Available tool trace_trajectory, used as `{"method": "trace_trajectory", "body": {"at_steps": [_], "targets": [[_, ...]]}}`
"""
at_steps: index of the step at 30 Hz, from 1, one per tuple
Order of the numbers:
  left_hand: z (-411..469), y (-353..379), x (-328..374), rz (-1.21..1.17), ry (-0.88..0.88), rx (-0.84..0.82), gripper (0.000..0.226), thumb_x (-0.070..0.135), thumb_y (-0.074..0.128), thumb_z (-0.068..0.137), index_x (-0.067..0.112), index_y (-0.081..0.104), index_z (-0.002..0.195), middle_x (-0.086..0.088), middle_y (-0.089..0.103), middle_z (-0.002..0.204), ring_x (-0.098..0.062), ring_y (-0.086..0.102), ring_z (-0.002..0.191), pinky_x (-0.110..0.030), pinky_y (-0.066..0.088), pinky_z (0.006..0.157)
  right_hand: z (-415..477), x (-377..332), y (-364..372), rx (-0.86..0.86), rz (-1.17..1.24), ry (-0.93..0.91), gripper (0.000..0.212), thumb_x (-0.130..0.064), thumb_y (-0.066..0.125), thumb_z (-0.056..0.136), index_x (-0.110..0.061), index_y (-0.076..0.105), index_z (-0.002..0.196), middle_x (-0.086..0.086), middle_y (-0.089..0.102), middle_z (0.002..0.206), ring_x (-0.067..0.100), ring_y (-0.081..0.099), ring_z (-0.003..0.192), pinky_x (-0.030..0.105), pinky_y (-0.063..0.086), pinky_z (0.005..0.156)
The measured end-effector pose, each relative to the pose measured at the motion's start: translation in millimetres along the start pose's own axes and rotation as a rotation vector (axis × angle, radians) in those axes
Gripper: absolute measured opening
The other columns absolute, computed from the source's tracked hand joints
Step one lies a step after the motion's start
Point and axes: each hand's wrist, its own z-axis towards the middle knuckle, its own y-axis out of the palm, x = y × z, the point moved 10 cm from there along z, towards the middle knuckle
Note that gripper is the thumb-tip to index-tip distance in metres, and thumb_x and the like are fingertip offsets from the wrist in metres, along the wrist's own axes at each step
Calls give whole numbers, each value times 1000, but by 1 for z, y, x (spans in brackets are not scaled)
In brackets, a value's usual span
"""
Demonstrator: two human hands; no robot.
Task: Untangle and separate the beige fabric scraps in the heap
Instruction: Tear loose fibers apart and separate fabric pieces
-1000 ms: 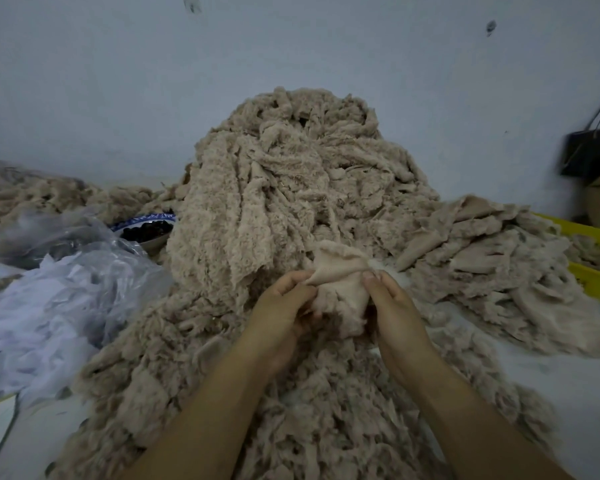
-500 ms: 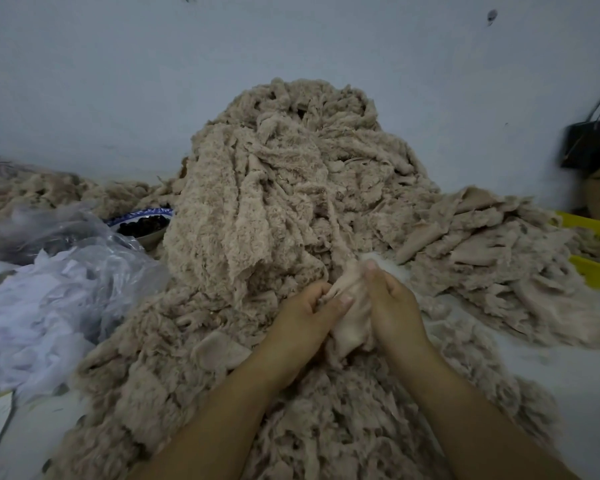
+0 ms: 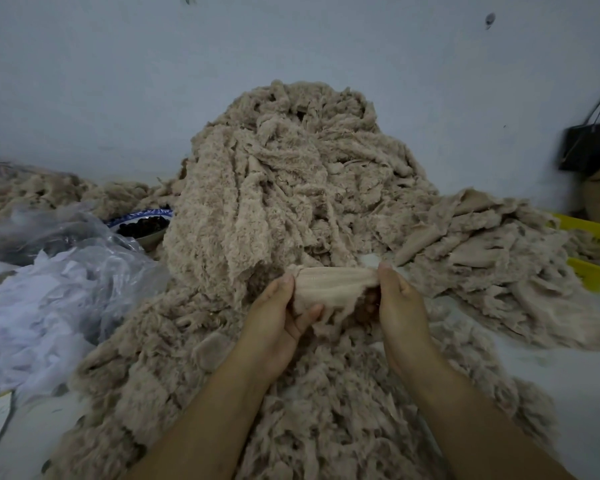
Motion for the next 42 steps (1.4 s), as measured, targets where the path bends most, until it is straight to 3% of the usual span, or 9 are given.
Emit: {"method": "trace_trajectory", "body": {"at_steps": [7,12,18,21,25,29,33,36,42], "targets": [[1,-9,7,-21,43,129,24,28,46,105,14,65,106,-1,75,74,-11,67,55,-21,53,41,-2,-10,-9,70,170,-24,54,-38,39,106,-26,74,67,-9,50,50,6,41,40,22,37,42],[7,-32,31,-368,84,188,28,28,42,107,12,65,107,-9,76,98,-19,72,93,-32,54,92,8,-11,-41,153,246,36,39,-24,39,105,-9,69,85,-7,50,49,5,39,40,19,36,39],[3,-12,20,-467,29,87,35,27,38,107,5,65,110,-13,77,94,-18,76,76,-24,58,52,-33,-25,44,-394,-345,-225,39,-74,31,92,-57,66,89,-29,66,69,-13,56,56,13,44,54],[1,-13,22,-490,24,45,36,27,39,107,4,66,109,-15,76,99,-20,76,79,-23,58,52,-45,-15,68,-576,-490,-274,24,-52,51,97,-73,52,86,-38,63,86,-24,55,79,0,42,64],[3,-14,31,-562,35,1,38,28,39,106,1,65,109,-19,75,101,-23,76,80,-23,59,55,-43,-20,65,-538,-754,-469,21,-28,55,97,-26,50,76,-6,48,80,-1,44,66,18,34,59],[5,-23,40,-598,76,27,38,30,36,108,6,59,127,-12,77,92,-18,75,73,-25,61,64,-16,-24,28,-295,-773,-367,10,-21,55,95,-15,57,87,-2,52,81,6,49,67,24,36,59],[-3,-28,46,216,192,180,35,58,42,99,34,66,106,10,67,60,-3,63,49,-18,51,54,-10,-33,12,-168,-609,-329,14,-27,57,97,-15,60,90,5,58,84,15,54,71,27,37,60],[-18,15,50,973,435,34,22,69,57,84,49,59,94,28,68,82,12,63,66,-9,46,50,-21,-49,23,-162,-629,-452,14,-26,59,96,-22,53,84,-8,49,80,3,46,67,14,34,58],[-15,26,24,1033,365,-105,23,38,66,93,15,68,92,5,56,62,-7,52,53,-17,39,52,-31,-54,31,-188,-690,-547,9,-24,57,94,-16,60,96,-8,50,92,9,51,75,33,46,67]]}}
